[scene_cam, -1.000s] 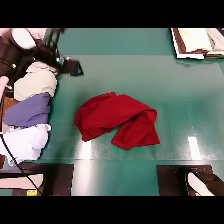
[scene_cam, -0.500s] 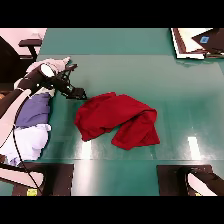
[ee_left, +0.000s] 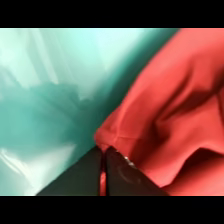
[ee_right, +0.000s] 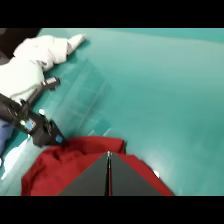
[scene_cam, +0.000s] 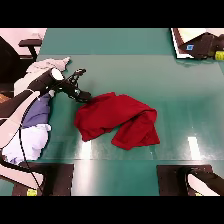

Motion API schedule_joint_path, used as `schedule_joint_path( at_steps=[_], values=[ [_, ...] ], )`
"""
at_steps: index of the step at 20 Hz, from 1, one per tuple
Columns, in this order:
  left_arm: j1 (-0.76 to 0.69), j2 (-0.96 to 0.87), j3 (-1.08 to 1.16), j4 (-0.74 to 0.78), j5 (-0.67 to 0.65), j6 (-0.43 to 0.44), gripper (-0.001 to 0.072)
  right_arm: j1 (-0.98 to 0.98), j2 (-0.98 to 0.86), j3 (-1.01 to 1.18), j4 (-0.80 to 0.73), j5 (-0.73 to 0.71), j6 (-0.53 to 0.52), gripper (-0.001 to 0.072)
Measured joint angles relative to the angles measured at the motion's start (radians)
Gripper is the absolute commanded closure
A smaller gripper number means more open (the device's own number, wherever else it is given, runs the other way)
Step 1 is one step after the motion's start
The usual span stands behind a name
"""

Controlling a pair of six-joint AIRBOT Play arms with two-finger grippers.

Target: Fold the shirts.

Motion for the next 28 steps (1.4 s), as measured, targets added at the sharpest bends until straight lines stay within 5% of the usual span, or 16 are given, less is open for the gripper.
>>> schedule_joint_path(
  at_steps=[5,6,7,8,11,19,22,23,28],
  values=[
    [0.029,0.055,0.146,0.005,-0.045,-0.01,0.068,-0.095,0.051,-0.156,-0.042,0.114,0.014,0.0683],
    [0.035,0.071,0.178,0.01,-0.047,-0.012,0.0679,-0.12,0.073,-0.225,-0.064,0.126,0.027,0.0504],
    [0.04,0.084,0.207,0.021,-0.052,-0.013,0.068,-0.144,0.093,-0.298,-0.088,0.137,0.039,0.0213],
    [0.043,0.094,0.228,0.027,-0.053,-0.013,0.068,-0.168,0.114,-0.385,-0.106,0.146,0.045,0.0199],
    [0.048,0.109,0.266,0.041,-0.06,-0.016,0.068,-0.208,0.15,-0.652,-0.136,0.155,0.066,0.03],
    [0.051,0.118,0.286,0.05,-0.064,-0.024,0.068,-0.063,0.139,-1.048,-0.145,-0.008,0.079,0.0324],
    [0.051,0.118,0.287,0.05,-0.069,-0.031,0.068,-0.001,0.069,-1.059,-0.134,-0.053,0.08,0.0652],
    [0.051,0.119,0.288,0.051,-0.075,-0.032,0.068,0.022,0.042,-1.047,-0.134,-0.065,0.073,0.0693],
    [0.051,0.215,0.302,0.072,-0.052,-0.053,0.068,0.064,0.01,-0.844,-0.219,-0.051,0.061,0.0693]
  ],
)
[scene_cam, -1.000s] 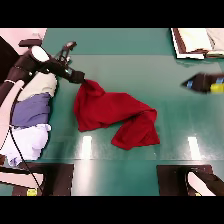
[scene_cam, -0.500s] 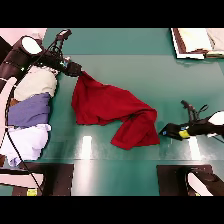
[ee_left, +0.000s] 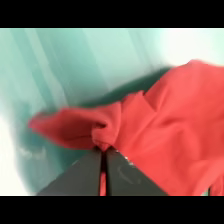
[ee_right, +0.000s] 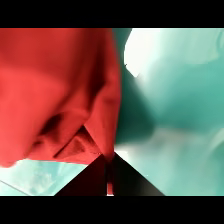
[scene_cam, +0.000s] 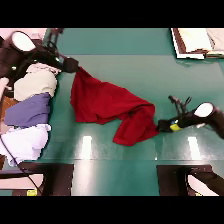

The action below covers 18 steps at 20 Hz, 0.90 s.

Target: Fold the shirts.

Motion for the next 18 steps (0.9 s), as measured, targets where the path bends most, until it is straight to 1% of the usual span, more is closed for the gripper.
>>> schedule_joint_path(
  at_steps=[5,9,11,15,18],
  values=[
    [0.0,0.235,0.149,0.058,0.058,-0.008,0.068,-0.104,0.149,0.426,-0.159,0.137,0.021,0.0693],
    [0.0,0.428,0.307,0.073,0.094,-0.009,0.0681,-0.198,0.264,0.774,-0.206,0.188,0.028,0.0693],
    [0.0,0.511,0.366,0.076,0.116,-0.01,0.0681,-0.233,0.302,0.909,-0.215,0.199,0.03,0.0693],
    [0.0,0.628,0.423,0.081,0.177,-0.01,0.0682,-0.306,0.317,1.122,-0.22,0.258,0.031,0.0694],
    [0.0,0.651,0.435,0.099,0.209,-0.013,0.0682,-0.35,0.259,1.264,-0.218,0.346,0.031,0.0694]
  ],
)
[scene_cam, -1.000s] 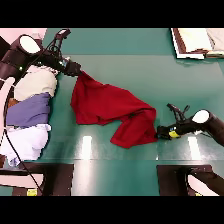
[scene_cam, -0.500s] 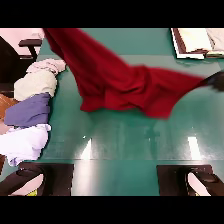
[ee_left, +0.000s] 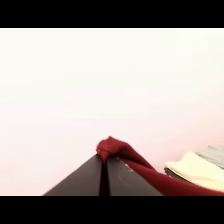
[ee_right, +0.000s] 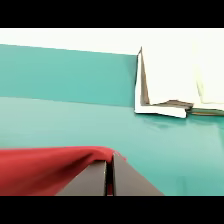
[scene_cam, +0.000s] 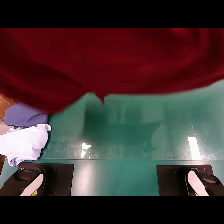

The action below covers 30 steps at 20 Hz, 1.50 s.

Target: Fold the shirts.

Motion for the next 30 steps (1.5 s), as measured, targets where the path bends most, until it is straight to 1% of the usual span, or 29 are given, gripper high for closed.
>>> schedule_joint_path(
  at_steps=[2,4,6,8,10,13,14,15,16,17,18,19,21,23,25,27,30],
  values=[
    [0.0,-0.028,0.001,0.047,-0.011,-0.02,0.0681,-0.014,-0.057,0.061,0.002,0.066,0.01,0.0694],
    [0.0,-0.092,-0.021,0.125,-0.047,-0.057,0.068,-0.021,-0.115,0.061,0.002,0.119,0.033,0.0694],
    [0.0,-0.184,-0.062,0.191,-0.093,-0.097,0.068,-0.023,-0.177,-0.001,0.002,0.154,0.057,0.0694],
    [0.0,-0.301,-0.111,0.222,-0.137,-0.121,0.068,-0.002,-0.247,-0.104,-0.005,0.168,0.074,0.0694],
    [0.0,-0.439,-0.158,0.237,-0.182,-0.134,0.068,0.04,-0.324,-0.23,-0.005,0.158,0.082,0.0694],
    [0.0,-0.648,-0.199,0.243,-0.2,-0.143,0.0678,0.108,-0.452,-0.376,-0.007,0.059,0.085,0.0693],
    [0.0,-0.711,-0.205,0.247,-0.2,-0.146,0.0612,0.127,-0.502,-0.404,-0.006,0.01,0.085,0.0693],
    [0.0,-0.761,-0.209,0.247,-0.191,-0.146,0.0293,0.139,-0.545,-0.416,-0.004,-0.029,0.085,0.0691],
    [0.0,-0.806,-0.213,0.248,-0.182,-0.147,0.0075,0.149,-0.591,-0.416,0.002,-0.067,0.086,0.0582],
    [0.0,-0.838,-0.215,0.253,-0.172,-0.151,0.0092,0.156,-0.638,-0.403,0.017,-0.093,0.086,0.0341],
    [0.0,-0.858,-0.212,0.254,-0.164,-0.151,0.0092,0.158,-0.674,-0.383,0.032,-0.108,0.086,0.0295],
    [0.002,-0.873,-0.205,0.254,-0.162,-0.151,0.0092,0.158,-0.711,-0.354,0.053,-0.117,0.086,0.0295],
    [0.02,-0.893,-0.171,0.25,-0.208,-0.154,0.0092,0.151,-0.763,-0.296,0.107,-0.113,0.076,0.0297],
    [0.056,-0.89,-0.15,0.251,-0.301,-0.169,0.0092,0.135,-0.777,-0.269,0.166,-0.082,0.045,0.0297],
    [0.101,-0.853,-0.179,0.247,-0.379,-0.182,0.0091,0.124,-0.748,-0.297,0.211,-0.052,0.017,0.0298],
    [0.15,-0.78,-0.281,0.234,-0.423,-0.187,0.0091,0.114,-0.68,-0.381,0.239,-0.042,-0.005,0.03],
    [0.202,-0.616,-0.542,0.189,-0.424,-0.183,0.0091,0.11,-0.55,-0.543,0.282,-0.045,-0.026,0.03]
  ],
)
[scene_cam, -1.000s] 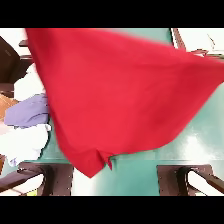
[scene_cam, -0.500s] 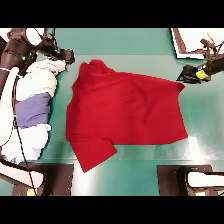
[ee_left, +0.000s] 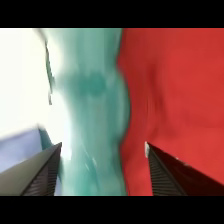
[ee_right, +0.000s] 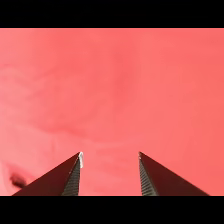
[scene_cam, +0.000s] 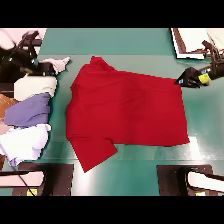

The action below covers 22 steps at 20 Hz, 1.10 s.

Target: Fold the shirts.

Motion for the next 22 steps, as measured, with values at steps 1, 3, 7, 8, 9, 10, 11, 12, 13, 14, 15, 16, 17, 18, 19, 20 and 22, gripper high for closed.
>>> schedule_joint_path(
  at_steps=[1,3,7,8,9,10,11,12,13,14,15,16,17,18,19,20,22],
  values=[
    [0.011,0.066,-0.109,-0.013,0.01,0.003,0.0091,-0.002,0.042,-0.051,0.006,-0.01,-0.003,0.03],
    [0.024,0.19,-0.322,-0.035,0.034,0.007,0.0091,-0.003,0.124,-0.146,0.036,-0.038,-0.009,0.0301],
    [0.035,0.369,-0.675,-0.107,0.086,0.011,0.0092,-0.004,0.24,-0.272,0.071,-0.082,-0.013,0.0301],
    [0.035,0.39,-0.738,-0.133,0.098,0.015,0.0092,-0.004,0.26,-0.291,0.074,-0.092,-0.014,0.0301],
    [0.036,0.409,-0.796,-0.162,0.111,0.021,0.0092,-0.004,0.276,-0.305,0.077,-0.094,-0.014,0.0301],
    [0.037,0.42,-0.84,-0.189,0.124,0.028,0.0092,-0.004,0.29,-0.314,0.08,-0.098,-0.014,0.0302],
    [0.038,0.43,-0.88,-0.214,0.133,0.036,0.0092,-0.004,0.301,-0.321,0.083,-0.103,-0.015,0.0302],
    [0.038,0.436,-0.911,-0.235,0.147,0.043,0.0092,-0.004,0.31,-0.327,0.082,-0.105,-0.015,0.0302],
    [0.038,0.44,-0.938,-0.256,0.159,0.049,0.0092,-0.004,0.318,-0.33,0.085,-0.108,-0.015,0.0302],
    [0.035,0.443,-0.959,-0.272,0.172,0.053,0.0092,-0.004,0.323,-0.333,0.086,-0.109,-0.015,0.0301],
    [0.027,0.445,-0.978,-0.286,0.186,0.056,0.0092,-0.004,0.326,-0.335,0.086,-0.109,-0.015,0.0302],
    [0.013,0.448,-0.993,-0.311,0.197,0.058,0.0093,-0.004,0.329,-0.336,0.087,-0.113,-0.015,0.0302],
    [-0.006,0.449,-1.004,-0.332,0.206,0.06,0.0094,-0.004,0.332,-0.337,0.087,-0.113,-0.015,0.0301],
    [-0.028,0.449,-1.012,-0.346,0.22,0.061,0.0148,-0.004,0.332,-0.338,0.087,-0.114,-0.015,0.0302],
    [-0.047,0.451,-1.019,-0.35,0.236,0.062,0.0385,-0.005,0.334,-0.338,0.086,-0.114,-0.015,0.0302],
    [-0.061,0.447,-1.027,-0.35,0.252,0.062,0.0563,-0.009,0.335,-0.338,0.087,-0.113,-0.016,0.0301],
    [-0.08,0.448,-1.022,-0.348,0.259,0.063,0.068,-0.03,0.336,-0.339,0.081,-0.095,-0.015,0.0302]
  ],
)
